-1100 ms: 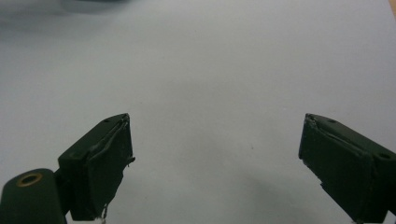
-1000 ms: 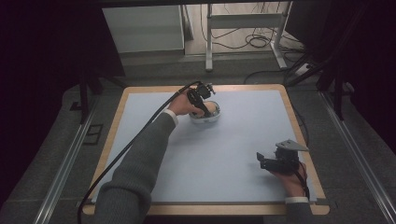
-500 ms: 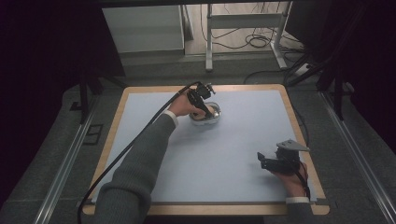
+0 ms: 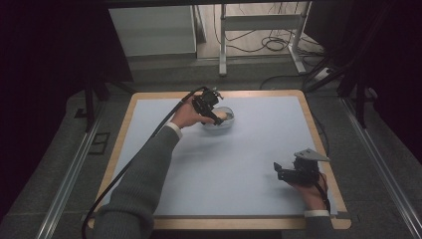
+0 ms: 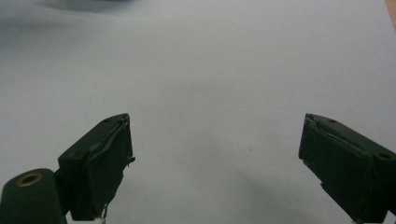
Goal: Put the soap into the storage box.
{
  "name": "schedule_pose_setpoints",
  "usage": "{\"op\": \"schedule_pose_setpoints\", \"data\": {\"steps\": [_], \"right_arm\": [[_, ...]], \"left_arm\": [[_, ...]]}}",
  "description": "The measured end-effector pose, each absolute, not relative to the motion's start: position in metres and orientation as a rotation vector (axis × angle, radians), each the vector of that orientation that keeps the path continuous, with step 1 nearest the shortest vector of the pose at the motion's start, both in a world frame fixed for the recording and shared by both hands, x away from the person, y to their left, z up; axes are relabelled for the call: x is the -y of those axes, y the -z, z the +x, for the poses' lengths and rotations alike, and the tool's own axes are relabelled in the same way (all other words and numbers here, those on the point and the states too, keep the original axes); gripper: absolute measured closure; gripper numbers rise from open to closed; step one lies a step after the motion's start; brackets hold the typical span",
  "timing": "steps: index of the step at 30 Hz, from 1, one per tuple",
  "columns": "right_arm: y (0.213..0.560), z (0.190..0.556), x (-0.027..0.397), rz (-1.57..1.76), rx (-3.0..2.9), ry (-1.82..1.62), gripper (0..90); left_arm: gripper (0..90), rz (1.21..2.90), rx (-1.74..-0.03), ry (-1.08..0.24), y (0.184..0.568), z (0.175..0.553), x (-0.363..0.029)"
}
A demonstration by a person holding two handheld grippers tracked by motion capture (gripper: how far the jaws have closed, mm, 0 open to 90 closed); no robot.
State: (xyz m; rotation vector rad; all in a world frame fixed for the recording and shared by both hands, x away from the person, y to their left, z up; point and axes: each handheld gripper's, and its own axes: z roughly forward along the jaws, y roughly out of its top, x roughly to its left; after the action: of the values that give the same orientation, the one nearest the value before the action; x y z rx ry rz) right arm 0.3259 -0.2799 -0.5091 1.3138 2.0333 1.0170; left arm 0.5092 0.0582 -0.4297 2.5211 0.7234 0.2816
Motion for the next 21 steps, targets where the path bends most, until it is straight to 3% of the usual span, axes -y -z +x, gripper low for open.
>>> {"op": "schedule_pose_setpoints", "data": {"steps": [21], "right_arm": [[0.506,0.316,0.284,1.323,-2.012,-1.001,9.5]], "left_arm": [[26.3,2.409,-0.734,-0.299,0.434,0.444,-0.102]]}}
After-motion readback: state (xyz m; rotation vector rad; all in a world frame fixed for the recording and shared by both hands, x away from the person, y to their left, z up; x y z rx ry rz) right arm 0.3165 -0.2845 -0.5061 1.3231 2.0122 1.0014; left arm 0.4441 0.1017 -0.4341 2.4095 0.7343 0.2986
